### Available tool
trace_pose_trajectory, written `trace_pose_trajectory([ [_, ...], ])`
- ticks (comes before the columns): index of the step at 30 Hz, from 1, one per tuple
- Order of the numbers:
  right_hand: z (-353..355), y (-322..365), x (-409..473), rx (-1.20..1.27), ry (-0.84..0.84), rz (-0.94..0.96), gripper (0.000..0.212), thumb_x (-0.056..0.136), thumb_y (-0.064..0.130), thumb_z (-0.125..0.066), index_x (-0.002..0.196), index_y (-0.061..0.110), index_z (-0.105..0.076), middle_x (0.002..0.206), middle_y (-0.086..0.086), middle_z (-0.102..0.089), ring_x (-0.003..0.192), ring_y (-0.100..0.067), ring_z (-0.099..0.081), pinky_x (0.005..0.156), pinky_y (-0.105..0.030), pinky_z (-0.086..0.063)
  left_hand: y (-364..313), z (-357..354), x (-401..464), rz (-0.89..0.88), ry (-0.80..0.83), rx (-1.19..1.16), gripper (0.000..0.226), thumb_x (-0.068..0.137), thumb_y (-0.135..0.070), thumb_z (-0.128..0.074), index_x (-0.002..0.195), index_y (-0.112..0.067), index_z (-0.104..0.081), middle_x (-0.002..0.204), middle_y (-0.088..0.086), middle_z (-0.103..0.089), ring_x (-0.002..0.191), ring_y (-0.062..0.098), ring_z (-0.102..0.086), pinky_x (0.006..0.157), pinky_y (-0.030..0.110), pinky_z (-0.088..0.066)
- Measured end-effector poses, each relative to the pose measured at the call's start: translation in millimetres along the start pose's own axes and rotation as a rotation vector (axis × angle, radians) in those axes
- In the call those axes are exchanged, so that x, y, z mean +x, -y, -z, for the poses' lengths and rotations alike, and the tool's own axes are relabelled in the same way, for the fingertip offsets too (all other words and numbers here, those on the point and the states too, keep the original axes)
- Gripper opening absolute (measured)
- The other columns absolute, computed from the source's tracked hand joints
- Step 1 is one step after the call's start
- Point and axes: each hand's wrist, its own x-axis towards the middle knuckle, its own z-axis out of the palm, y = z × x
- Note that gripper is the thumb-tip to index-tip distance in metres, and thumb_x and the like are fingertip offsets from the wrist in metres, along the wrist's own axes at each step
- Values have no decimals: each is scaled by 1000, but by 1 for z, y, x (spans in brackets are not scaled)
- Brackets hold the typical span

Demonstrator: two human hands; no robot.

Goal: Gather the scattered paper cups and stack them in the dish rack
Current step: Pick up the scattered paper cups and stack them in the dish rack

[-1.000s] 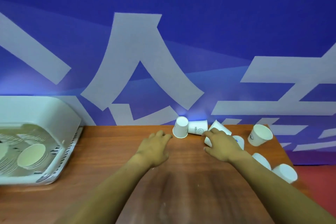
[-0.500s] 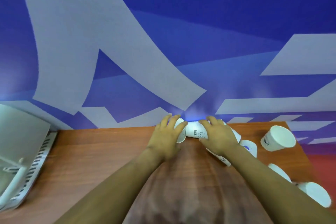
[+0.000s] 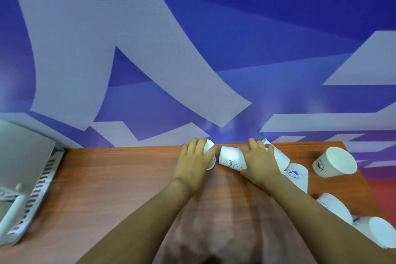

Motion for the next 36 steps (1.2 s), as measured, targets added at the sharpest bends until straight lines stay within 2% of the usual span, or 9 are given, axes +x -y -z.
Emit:
trace_pose_trajectory([
  [3, 1, 6, -6, -45, -6, 34, 51, 83, 39, -58, 129, 23, -43, 125, -2, -37, 119, -24, -36, 107, -45, -20, 8, 4, -11, 20, 67, 68, 57, 87, -10, -52, 135, -24, -26, 159, 8, -6, 137, 31, -25, 98, 35, -41],
  [4, 4, 8, -8, -44, -19, 44, 52, 82, 41, -58, 129, 23, -43, 125, -1, -38, 119, -24, -35, 109, -46, -17, 10, 8, -16, 34, 102, 86, 52, 90, -13, -49, 137, -22, -27, 159, 7, -5, 136, 30, -26, 97, 35, -41],
  [6, 12, 11, -14, -16, -50, 57, 55, 79, 42, -59, 128, 26, -42, 125, 0, -39, 121, -23, -35, 111, -45, -16, 14, 10, -30, 28, 76, 105, 44, 89, -23, -54, 130, -19, -38, 147, 7, -34, 122, 32, -41, 88, 36, -45],
  [9, 25, 17, -29, 42, -105, 89, 59, 75, 41, -61, 129, 29, -40, 128, 4, -42, 123, -21, -36, 107, -39, -20, 22, 13, -49, 52, 133, 104, 48, 56, -34, -82, 96, -22, -58, 91, -1, -63, 75, 23, -57, 54, 30, -49],
  [14, 41, 35, -57, 124, -122, 105, 66, 74, 42, -60, 134, 31, -36, 128, 6, -44, 120, -19, -42, 96, -31, -32, 33, 20, -81, 154, 184, -3, 36, 92, -29, -50, 126, -22, -46, 128, 1, -41, 115, 26, -41, 87, 35, -41],
  [19, 62, 60, -86, 136, -112, 79, 68, 73, 46, -59, 135, 34, -34, 126, 5, -42, 115, -21, -47, 93, -34, -36, 56, 49, -119, 236, 172, -224, 41, 84, -41, -61, 118, -24, -45, 123, -4, -42, 114, 20, -40, 79, 34, -47],
  [26, 103, 85, -142, 107, -197, 106, 70, 72, 44, -61, 137, 33, -36, 123, 3, -45, 112, -21, -50, 96, -36, -35, 73, 89, -186, 353, 89, -374, 38, 89, -43, -53, 115, -20, -36, 113, 8, -56, 105, 28, -51, 79, 35, -44],
  [31, 113, 107, -184, 142, -195, 142, 71, 72, 41, -65, 137, 31, -38, 121, 1, -44, 104, -22, -54, 89, -32, -43, 71, 106, -238, 402, -12, -517, 68, 93, -40, -52, 149, -20, -18, 139, 9, -34, 119, 29, -52, 96, 31, -40],
  [36, 112, 130, -213, 192, -164, 180, 72, 73, 40, -66, 138, 29, -36, 121, -1, -40, 107, -23, -50, 84, -32, -46, 62, 115, -281, 456, -103, -673, 69, 89, -34, -59, 148, -21, -24, 128, 7, -30, 108, 25, -52, 86, 23, -36],
])
